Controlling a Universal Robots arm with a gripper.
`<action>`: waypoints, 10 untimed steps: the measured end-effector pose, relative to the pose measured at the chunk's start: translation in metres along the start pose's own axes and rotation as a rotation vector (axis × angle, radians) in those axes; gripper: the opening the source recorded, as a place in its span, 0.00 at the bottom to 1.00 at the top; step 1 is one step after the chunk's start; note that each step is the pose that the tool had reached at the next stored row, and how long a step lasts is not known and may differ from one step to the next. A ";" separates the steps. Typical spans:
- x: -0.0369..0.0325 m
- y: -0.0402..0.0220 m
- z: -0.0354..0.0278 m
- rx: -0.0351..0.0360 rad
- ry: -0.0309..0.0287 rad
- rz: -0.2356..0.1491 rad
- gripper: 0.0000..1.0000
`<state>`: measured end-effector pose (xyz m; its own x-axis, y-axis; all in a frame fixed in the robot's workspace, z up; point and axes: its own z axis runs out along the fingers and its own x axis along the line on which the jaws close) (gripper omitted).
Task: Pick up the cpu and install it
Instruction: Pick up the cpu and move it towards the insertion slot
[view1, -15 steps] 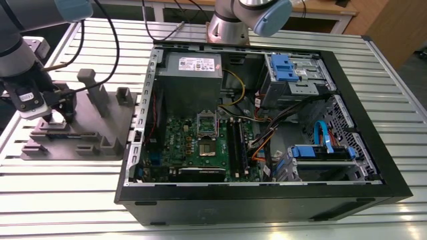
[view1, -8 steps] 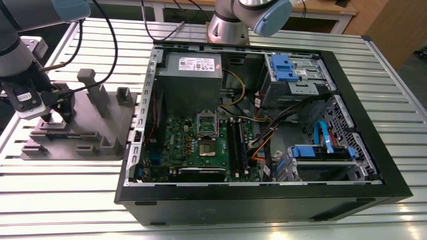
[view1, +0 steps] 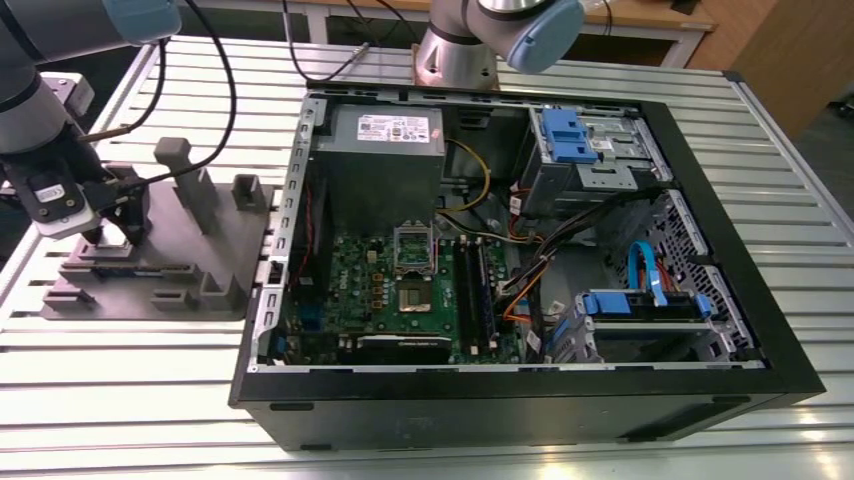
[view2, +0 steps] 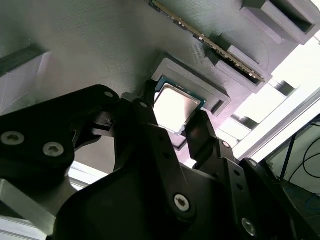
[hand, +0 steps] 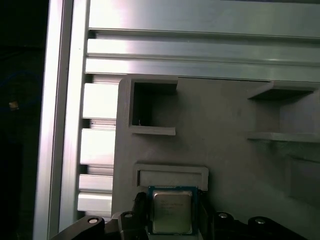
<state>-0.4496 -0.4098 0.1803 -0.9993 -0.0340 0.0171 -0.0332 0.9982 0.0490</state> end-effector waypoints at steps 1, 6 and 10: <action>0.0000 0.0000 0.0000 0.0001 0.0002 -0.003 0.52; 0.0000 0.0001 -0.0013 0.0000 0.0000 -0.004 0.52; 0.0000 0.0001 -0.0017 0.0000 0.0002 -0.004 0.52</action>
<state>-0.4496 -0.4098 0.1820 -0.9991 -0.0378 0.0171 -0.0369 0.9981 0.0490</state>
